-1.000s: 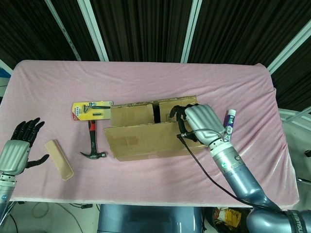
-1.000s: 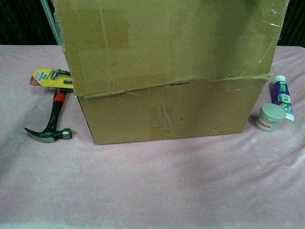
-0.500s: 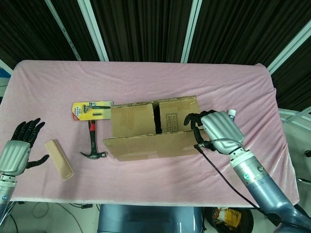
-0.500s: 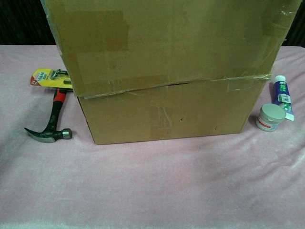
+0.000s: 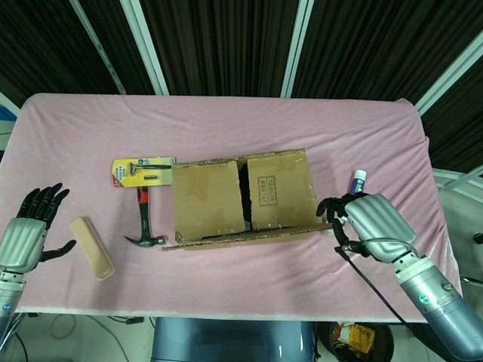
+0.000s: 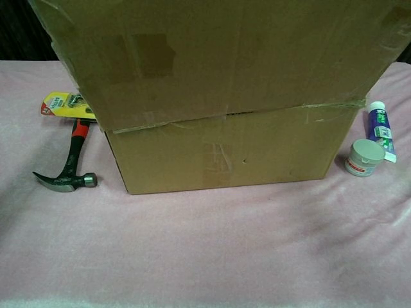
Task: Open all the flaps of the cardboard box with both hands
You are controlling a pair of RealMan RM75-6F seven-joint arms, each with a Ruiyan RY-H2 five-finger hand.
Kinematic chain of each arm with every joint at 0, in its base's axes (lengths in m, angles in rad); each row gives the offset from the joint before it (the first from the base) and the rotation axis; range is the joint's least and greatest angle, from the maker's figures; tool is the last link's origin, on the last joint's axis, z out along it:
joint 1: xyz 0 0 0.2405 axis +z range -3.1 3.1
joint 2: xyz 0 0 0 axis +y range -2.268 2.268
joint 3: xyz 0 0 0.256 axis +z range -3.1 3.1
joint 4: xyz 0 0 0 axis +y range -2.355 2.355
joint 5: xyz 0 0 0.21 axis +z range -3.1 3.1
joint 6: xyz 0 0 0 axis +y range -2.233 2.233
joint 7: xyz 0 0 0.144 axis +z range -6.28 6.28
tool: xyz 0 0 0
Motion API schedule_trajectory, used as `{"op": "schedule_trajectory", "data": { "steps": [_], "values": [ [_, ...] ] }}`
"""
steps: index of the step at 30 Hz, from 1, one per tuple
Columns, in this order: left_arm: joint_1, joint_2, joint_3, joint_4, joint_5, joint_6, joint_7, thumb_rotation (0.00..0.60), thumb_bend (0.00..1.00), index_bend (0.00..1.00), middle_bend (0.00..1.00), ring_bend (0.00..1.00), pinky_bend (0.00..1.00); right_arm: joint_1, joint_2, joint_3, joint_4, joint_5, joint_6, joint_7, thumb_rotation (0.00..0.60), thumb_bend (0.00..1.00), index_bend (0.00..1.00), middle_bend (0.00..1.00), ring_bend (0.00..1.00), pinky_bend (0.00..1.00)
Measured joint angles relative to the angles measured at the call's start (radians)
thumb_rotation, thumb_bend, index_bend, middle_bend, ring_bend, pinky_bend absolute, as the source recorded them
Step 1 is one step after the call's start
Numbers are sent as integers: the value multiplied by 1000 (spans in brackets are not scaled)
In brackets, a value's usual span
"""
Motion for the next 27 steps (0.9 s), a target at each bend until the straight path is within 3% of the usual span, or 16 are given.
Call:
{"op": "schedule_trajectory", "data": {
  "steps": [7,13,16,20,23,27],
  "values": [
    [0,0,0,0,2,0,2,600,140,0,0,0,0,-96,50,-64,0,-171,30,101,600,729,389,499,465,462],
    [-3,1,-3,-2,5,0,9,600,153,0,0,0,0,-152,29,-107,0,-203,86,102,600,691,284,391,363,344],
    [-16,10,-4,-13,24,-5,19,600,232,0,0,0,0,-175,-15,-120,7,-191,130,50,600,686,265,357,327,310],
    [-60,46,-11,-55,50,-50,32,600,430,10,10,0,37,-211,-132,-138,65,-181,216,-46,600,685,262,356,326,307],
    [-115,83,-26,-106,60,-119,43,600,583,48,34,9,144,-242,-262,-151,141,-171,292,-106,600,684,261,356,326,307],
    [-215,128,-60,-176,72,-236,73,600,695,64,60,14,169,-270,-386,-161,231,-143,354,-123,600,684,261,356,326,307]
  ]
}}
